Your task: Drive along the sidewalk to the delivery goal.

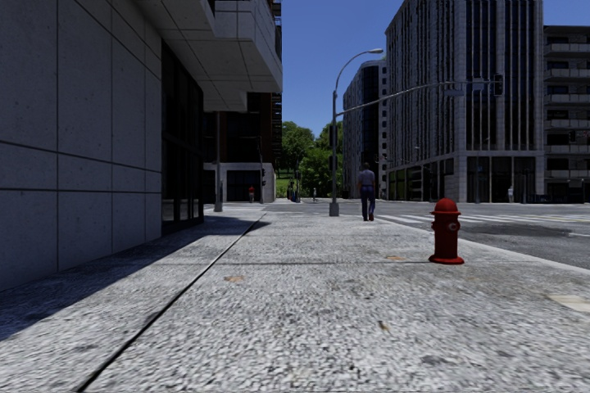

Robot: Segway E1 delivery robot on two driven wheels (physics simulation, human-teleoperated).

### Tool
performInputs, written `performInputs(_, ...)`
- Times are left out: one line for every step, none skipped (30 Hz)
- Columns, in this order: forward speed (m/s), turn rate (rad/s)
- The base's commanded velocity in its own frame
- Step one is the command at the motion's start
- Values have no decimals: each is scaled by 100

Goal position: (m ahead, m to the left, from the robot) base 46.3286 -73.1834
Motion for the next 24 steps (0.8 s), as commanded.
performInputs(200,0)
performInputs(200,0)
performInputs(200,0)
performInputs(200,0)
performInputs(200,0)
performInputs(200,0)
performInputs(200,0)
performInputs(200,0)
performInputs(200,0)
performInputs(200,0)
performInputs(200,0)
performInputs(200,0)
performInputs(200,0)
performInputs(200,0)
performInputs(200,0)
performInputs(200,0)
performInputs(200,0)
performInputs(200,0)
performInputs(200,0)
performInputs(200,0)
performInputs(200,0)
performInputs(200,0)
performInputs(200,0)
performInputs(200,0)
